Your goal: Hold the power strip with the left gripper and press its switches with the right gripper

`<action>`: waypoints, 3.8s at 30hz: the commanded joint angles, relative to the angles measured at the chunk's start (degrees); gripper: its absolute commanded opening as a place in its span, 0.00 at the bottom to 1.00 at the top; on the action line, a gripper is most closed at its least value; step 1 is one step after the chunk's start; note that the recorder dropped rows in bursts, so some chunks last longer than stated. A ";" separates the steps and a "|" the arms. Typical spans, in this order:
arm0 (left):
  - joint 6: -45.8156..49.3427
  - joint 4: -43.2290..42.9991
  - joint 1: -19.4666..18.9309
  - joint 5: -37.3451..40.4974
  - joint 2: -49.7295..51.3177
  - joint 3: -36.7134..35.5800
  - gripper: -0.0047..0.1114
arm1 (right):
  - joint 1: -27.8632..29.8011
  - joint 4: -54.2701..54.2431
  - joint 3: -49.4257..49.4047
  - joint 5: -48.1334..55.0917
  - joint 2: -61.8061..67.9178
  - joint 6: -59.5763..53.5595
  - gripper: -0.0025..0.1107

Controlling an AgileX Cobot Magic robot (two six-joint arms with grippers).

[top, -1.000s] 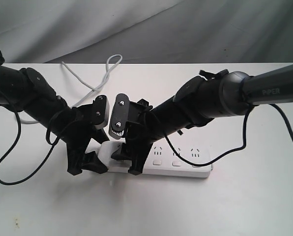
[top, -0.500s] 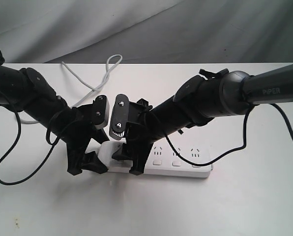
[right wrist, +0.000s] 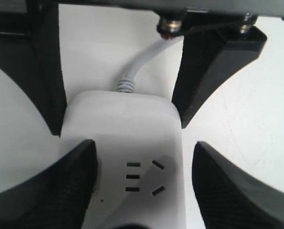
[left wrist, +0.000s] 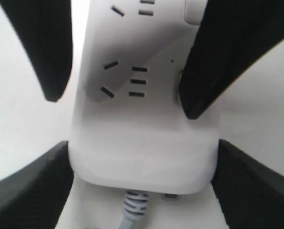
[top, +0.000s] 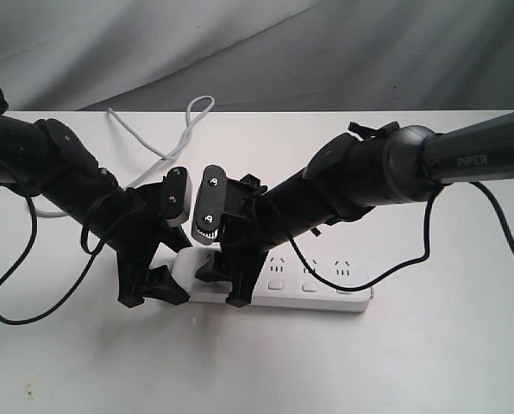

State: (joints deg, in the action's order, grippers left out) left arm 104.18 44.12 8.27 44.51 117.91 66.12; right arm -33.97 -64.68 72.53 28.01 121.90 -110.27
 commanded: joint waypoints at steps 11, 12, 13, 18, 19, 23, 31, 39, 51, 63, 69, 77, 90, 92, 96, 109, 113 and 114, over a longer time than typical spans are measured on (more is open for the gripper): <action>-0.37 1.16 0.33 0.29 -0.30 0.37 0.59 | 0.18 2.60 -0.78 -0.17 -5.54 2.16 0.51; -0.37 1.16 0.33 0.29 -0.30 0.37 0.59 | 0.32 2.73 -0.78 0.17 -6.65 3.73 0.51; -0.37 1.16 0.33 0.29 -0.30 0.37 0.59 | 0.59 3.03 -0.78 0.60 -7.12 4.25 0.51; -0.37 1.16 0.33 0.29 -0.30 0.37 0.59 | 2.19 5.80 -1.41 2.79 -7.62 7.49 0.51; -0.37 1.16 0.33 0.29 -0.30 0.37 0.59 | 2.84 5.80 -2.43 3.32 -7.62 7.49 0.51; -0.37 1.16 0.33 0.29 -0.30 0.37 0.59 | 2.83 5.80 -6.37 0.93 -7.62 5.26 0.51; -0.37 1.16 0.33 0.29 -0.30 0.37 0.59 | 2.83 5.80 -6.88 -3.31 -7.62 5.15 0.51; -0.37 1.16 0.33 0.29 -0.30 0.37 0.59 | 2.83 6.27 -7.51 -2.33 -7.62 5.06 0.51; -0.37 1.16 0.33 0.29 -0.30 0.37 0.59 | 2.73 6.27 -7.80 -2.33 -7.51 4.93 0.51; -0.37 1.16 0.33 0.29 -0.30 0.37 0.59 | 2.53 7.50 -7.80 -1.68 -4.54 4.93 0.51; -0.37 1.16 0.33 0.29 -0.30 0.37 0.59 | 2.53 7.84 -7.80 -1.68 -4.36 4.93 0.51; -0.37 1.16 0.33 0.29 -0.30 0.37 0.59 | 2.53 7.99 -7.80 -1.68 -3.53 5.17 0.51; -0.37 1.16 0.33 0.29 -0.30 0.37 0.59 | 2.76 9.08 -7.80 -3.58 -3.51 4.23 0.51; -0.37 1.16 0.33 0.29 -0.30 0.37 0.59 | 2.76 9.28 -7.80 -4.03 -3.51 3.31 0.51; -0.37 1.16 0.33 0.29 -0.30 0.37 0.59 | 2.76 9.28 -7.80 -5.07 -3.18 1.16 0.51; -0.37 1.16 0.33 0.29 -0.30 0.37 0.59 | 2.76 8.57 -8.71 -5.83 -1.50 -1.84 0.51; -0.37 1.16 0.33 0.29 -0.30 0.37 0.59 | 2.63 5.25 -8.71 -5.72 -2.56 -1.84 0.51; -0.37 1.16 0.33 0.29 -0.30 0.37 0.59 | 2.63 5.20 -8.71 -5.46 -3.21 -1.84 0.51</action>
State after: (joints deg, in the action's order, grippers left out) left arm 104.18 44.35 8.27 44.49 118.00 66.12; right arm -31.36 -62.47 65.51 25.36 117.51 -110.34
